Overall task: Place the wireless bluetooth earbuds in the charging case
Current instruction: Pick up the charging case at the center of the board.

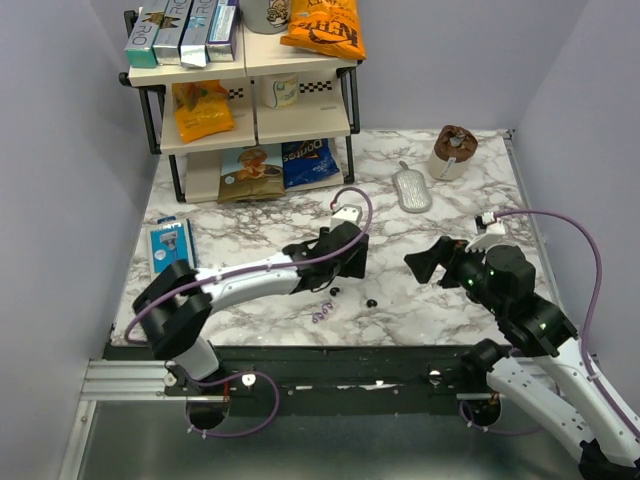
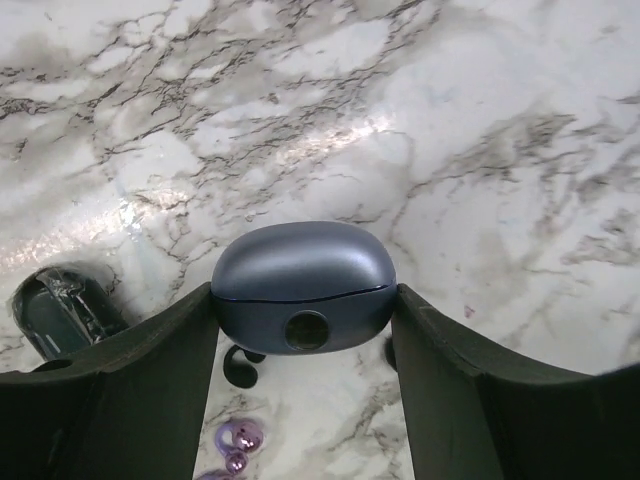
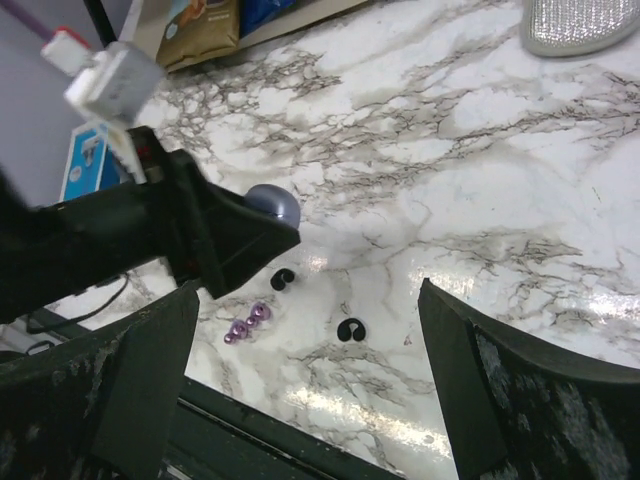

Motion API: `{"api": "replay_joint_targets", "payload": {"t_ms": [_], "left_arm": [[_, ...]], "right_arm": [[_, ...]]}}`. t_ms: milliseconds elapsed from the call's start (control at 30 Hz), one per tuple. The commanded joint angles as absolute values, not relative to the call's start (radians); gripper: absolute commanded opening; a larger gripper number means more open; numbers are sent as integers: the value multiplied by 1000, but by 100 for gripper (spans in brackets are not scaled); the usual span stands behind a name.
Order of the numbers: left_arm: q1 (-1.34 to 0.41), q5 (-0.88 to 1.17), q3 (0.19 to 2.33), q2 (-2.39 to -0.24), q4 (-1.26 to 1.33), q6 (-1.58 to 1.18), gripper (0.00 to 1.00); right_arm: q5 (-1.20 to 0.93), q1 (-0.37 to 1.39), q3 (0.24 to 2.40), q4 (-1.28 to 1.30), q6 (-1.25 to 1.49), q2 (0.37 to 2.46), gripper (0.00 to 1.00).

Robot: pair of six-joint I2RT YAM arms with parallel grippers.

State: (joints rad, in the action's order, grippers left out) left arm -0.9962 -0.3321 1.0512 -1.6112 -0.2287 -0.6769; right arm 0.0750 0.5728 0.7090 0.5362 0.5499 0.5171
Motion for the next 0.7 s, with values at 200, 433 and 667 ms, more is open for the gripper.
{"api": "replay_joint_targets", "payload": {"t_ms": [200, 433, 667], "left_arm": [[-999, -35, 573, -1154, 464, -312, 0], [-1003, 40, 253, -996, 833, -57, 0], [-1008, 52, 225, -1017, 919, 38, 0]], "right_arm": [[-27, 572, 744, 496, 502, 578, 99], [-231, 572, 819, 480, 402, 676, 99], [-354, 586, 871, 541, 341, 830, 99]]}}
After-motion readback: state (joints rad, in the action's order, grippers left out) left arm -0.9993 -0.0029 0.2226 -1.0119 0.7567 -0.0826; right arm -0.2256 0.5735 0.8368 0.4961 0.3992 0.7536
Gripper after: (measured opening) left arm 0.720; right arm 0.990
